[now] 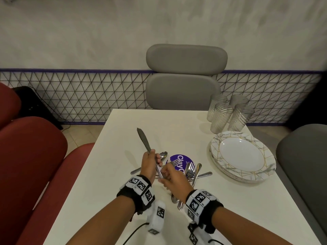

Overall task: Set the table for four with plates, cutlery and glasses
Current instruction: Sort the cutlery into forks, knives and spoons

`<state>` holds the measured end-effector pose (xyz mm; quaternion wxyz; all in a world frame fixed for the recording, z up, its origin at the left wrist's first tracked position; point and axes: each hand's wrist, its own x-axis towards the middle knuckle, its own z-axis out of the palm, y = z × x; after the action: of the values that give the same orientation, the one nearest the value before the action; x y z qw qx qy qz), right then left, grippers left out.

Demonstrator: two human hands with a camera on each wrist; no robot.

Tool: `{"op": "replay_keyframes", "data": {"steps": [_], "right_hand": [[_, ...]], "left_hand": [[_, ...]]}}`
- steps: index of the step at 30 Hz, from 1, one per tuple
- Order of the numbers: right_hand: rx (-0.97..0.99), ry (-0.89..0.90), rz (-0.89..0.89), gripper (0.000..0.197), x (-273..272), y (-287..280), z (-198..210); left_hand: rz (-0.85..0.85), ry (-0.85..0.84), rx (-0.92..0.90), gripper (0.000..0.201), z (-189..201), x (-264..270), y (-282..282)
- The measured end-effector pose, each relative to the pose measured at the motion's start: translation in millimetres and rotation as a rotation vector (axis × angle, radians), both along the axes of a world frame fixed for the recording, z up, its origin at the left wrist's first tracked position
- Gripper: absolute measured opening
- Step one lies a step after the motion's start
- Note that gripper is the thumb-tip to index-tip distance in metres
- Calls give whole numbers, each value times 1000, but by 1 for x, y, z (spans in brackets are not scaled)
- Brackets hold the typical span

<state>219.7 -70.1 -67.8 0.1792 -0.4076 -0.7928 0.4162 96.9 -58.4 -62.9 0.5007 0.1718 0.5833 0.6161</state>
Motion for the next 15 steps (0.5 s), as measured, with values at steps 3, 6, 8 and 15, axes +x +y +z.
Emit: {"op": "replay_keyframes", "data": {"steps": [3, 6, 8, 15], "right_hand": [[-102, 123, -114, 28, -5, 1, 3], [-114, 129, -87, 33, -10, 2, 9], [-115, 112, -58, 27, -12, 4, 10], [-85, 71, -148, 25, -5, 14, 1]], "left_hand": [[11, 3, 28, 18, -1, 0, 3], [47, 39, 20, 20, 0, 2, 5], [96, 45, 1, 17, -2, 3, 7], [42, -14, 4, 16, 0, 8, 7]]}}
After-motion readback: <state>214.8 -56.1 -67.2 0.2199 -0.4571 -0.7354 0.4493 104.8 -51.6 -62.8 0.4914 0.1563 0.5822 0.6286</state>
